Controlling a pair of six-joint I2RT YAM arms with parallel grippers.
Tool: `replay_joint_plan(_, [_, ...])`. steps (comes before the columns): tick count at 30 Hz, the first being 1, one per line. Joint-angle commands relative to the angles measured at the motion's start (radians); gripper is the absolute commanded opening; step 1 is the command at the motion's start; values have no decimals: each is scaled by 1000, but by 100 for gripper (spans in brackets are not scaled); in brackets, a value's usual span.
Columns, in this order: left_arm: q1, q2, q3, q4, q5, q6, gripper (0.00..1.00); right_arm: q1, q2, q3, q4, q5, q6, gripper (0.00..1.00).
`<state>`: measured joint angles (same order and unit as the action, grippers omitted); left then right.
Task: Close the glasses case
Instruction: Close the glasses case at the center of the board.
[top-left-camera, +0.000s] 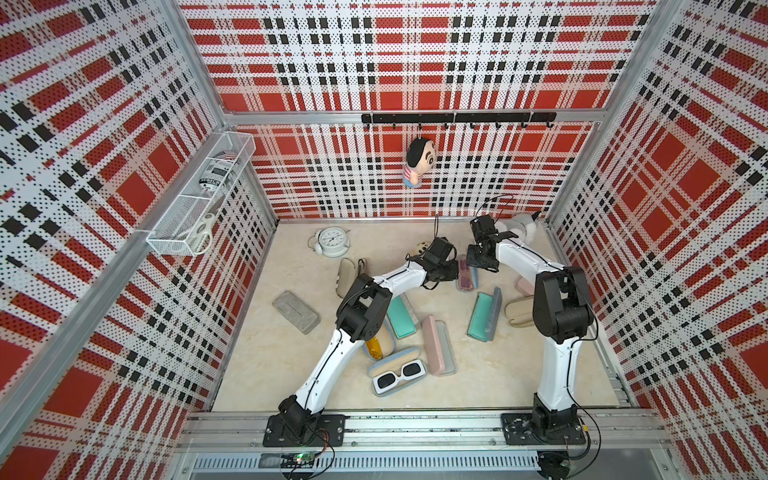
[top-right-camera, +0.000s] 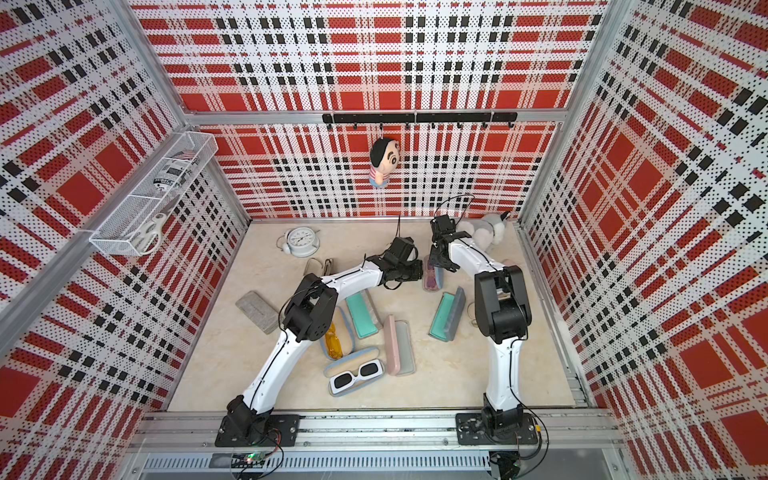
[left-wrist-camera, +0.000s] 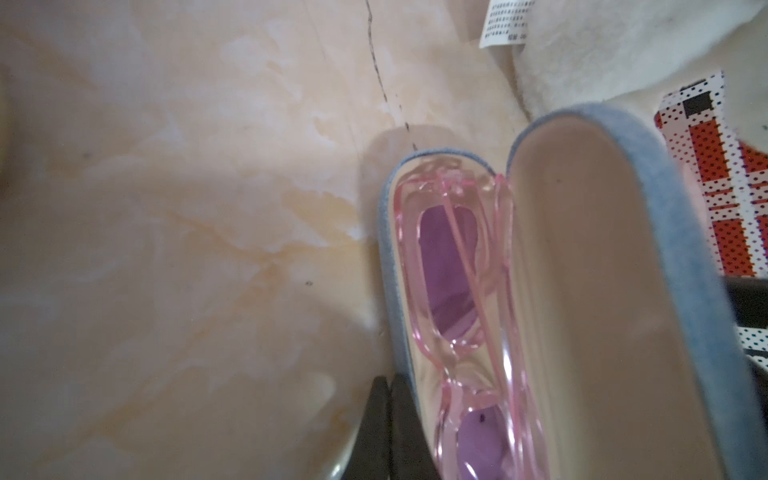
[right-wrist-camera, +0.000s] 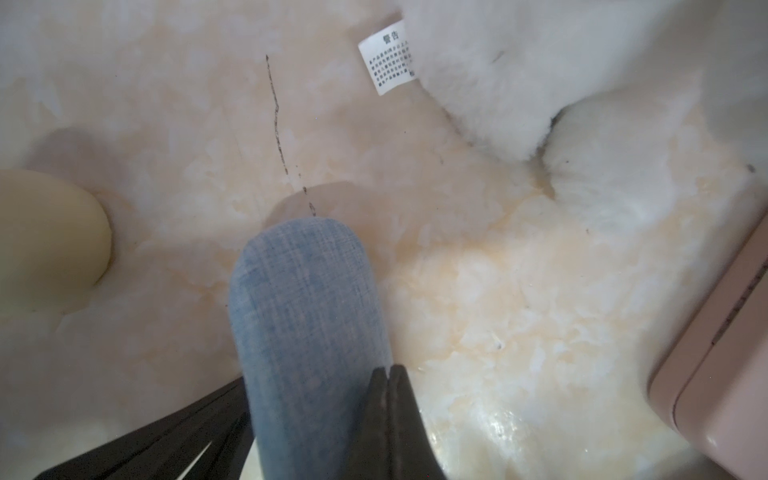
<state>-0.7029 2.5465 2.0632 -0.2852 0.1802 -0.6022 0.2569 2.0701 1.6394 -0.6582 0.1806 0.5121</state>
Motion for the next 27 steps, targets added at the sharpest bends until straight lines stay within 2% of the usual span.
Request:
replay_joint_plan(1, [-17, 22, -5, 46, 33, -4, 5, 29, 24, 6, 13, -85, -2, 0])
replay_joint_plan(27, [-10, 34, -10, 57, 31, -8, 5, 90, 91, -23, 35, -128, 62, 0])
